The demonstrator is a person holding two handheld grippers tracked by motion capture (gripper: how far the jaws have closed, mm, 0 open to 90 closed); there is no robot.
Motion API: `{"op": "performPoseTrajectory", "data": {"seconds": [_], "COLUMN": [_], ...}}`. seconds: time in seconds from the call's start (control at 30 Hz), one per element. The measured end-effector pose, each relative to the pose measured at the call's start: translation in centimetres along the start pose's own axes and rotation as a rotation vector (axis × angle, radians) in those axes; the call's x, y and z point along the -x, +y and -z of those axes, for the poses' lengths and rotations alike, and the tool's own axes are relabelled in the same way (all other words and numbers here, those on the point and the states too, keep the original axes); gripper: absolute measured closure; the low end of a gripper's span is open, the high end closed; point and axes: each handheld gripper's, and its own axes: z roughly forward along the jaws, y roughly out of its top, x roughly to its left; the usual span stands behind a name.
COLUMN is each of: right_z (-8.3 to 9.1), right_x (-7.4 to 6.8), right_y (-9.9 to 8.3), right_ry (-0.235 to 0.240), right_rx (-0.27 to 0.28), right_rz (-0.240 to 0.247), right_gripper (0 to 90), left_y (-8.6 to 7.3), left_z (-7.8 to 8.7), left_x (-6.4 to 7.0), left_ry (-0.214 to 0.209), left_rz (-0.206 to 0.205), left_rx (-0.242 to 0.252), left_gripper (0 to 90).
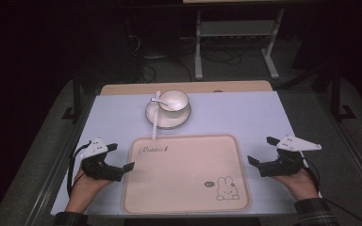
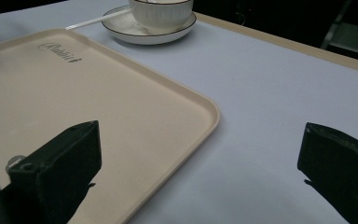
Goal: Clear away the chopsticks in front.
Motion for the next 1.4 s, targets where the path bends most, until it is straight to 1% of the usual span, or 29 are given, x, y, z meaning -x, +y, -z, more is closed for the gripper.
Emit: {"op": "performPoseTrajectory", "data": {"seconds": [0.07,0.13,0.37,0.43,0.57,0.6,0.7,0.73,0.83,0.97,1.0,1.13,1.17,1.27,1.37,1.4], "right_z": [0.0,0.0,0.0,0.1,0.1,0.1,0.1,0.2,0.2,0.2,0.2,0.2,0.2,0.4,0.4,0.4], "right_x": [0.0,0.0,0.2,0.1,-0.1,-0.1,-0.1,-0.1,-0.1,0.0,0.0,0.0,0.0,0.0,0.1,0.1], "right_y": [0.0,-0.1,-0.1,0.0,0.0,0.0,-0.1,-0.1,-0.1,-0.1,-0.1,-0.1,-0.1,-0.2,-0.2,-0.2], "right_ry": [0.000,-0.004,-0.006,-0.010,-0.011,-0.011,-0.012,-0.013,-0.014,-0.013,-0.013,-0.015,-0.015,-0.017,-0.016,-0.015], "right_rx": [-0.002,-0.006,-0.002,0.000,-0.002,-0.002,-0.004,-0.003,-0.003,-0.002,-0.002,-0.001,-0.001,0.001,0.001,0.002], "right_rz": [0.000,-0.001,-0.007,-0.008,-0.010,-0.011,-0.008,-0.009,-0.013,-0.015,-0.015,-0.016,-0.016,-0.022,-0.022,-0.024], "right_gripper": [0.0,0.0,0.0,0.0,0.0,0.0,0.0,0.0,0.0,0.0,0.0,0.0,0.0,0.0,0.0,0.0], "left_y": [0.1,0.3,1.2,1.7,2.0,2.1,2.3,2.4,2.6,3.3,3.4,4.3,4.3,5.2,5.9,5.9], "left_z": [-0.1,-0.2,-1.0,-1.3,-1.6,-1.8,-2.0,-2.3,-2.5,-3.4,-3.6,-4.3,-4.3,-5.2,-5.8,-5.8], "left_x": [-0.1,-0.1,-0.3,-0.5,-0.8,-1.0,-1.1,-1.4,-1.6,-1.9,-1.9,-2.2,-2.2,-2.6,-2.9,-2.9], "left_ry": [0.002,0.009,0.003,0.005,0.003,0.004,0.007,0.006,0.008,0.019,0.024,0.024,0.024,0.024,0.031,0.031], "left_rz": [0.009,0.009,0.009,0.010,0.021,0.020,0.022,0.030,0.033,0.035,0.034,0.036,0.036,0.037,0.039,0.039], "left_rx": [0.001,0.000,-0.008,-0.005,-0.004,-0.014,-0.014,-0.010,-0.022,-0.039,-0.038,-0.038,-0.038,-0.033,-0.030,-0.030], "left_gripper": [0.0,0.0,0.0,0.0,0.0,0.0,0.0,0.0,0.0,0.0,0.0,0.0,0.0,0.0,0.0,0.0]}}
